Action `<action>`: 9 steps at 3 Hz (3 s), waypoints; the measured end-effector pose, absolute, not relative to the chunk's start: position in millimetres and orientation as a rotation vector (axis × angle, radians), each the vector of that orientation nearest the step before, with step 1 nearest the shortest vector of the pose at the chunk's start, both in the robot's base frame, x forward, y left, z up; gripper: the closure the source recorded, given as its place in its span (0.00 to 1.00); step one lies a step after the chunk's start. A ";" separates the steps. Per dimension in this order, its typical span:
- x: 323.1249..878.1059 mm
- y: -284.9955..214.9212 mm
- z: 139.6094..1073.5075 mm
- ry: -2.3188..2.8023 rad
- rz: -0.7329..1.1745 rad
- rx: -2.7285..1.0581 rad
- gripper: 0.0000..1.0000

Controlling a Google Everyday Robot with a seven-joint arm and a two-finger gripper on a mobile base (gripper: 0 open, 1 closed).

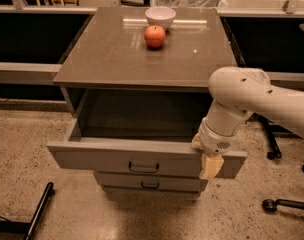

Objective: Open top drawer

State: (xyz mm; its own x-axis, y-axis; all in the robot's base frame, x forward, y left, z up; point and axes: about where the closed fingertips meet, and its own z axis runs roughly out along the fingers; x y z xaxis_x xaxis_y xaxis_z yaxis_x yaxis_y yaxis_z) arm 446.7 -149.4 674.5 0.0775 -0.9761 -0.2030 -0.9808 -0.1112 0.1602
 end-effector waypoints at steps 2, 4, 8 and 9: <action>440.9 -141.0 687.9 2.022 0.439 -2.354 0.40; 450.3 -117.8 731.0 1.920 0.303 -2.442 0.01; 508.4 -161.7 674.8 2.013 -0.011 -2.222 0.89; 500.6 -155.4 654.6 1.998 -0.018 -2.190 1.00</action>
Offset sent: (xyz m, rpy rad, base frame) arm -0.0169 0.0216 0.0336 0.0303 0.0444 0.1491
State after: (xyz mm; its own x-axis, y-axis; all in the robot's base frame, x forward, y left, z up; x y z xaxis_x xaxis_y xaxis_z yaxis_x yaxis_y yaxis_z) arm 500.6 -155.4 654.6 0.0985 -0.9891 -0.1094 -0.9870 -0.0831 -0.1378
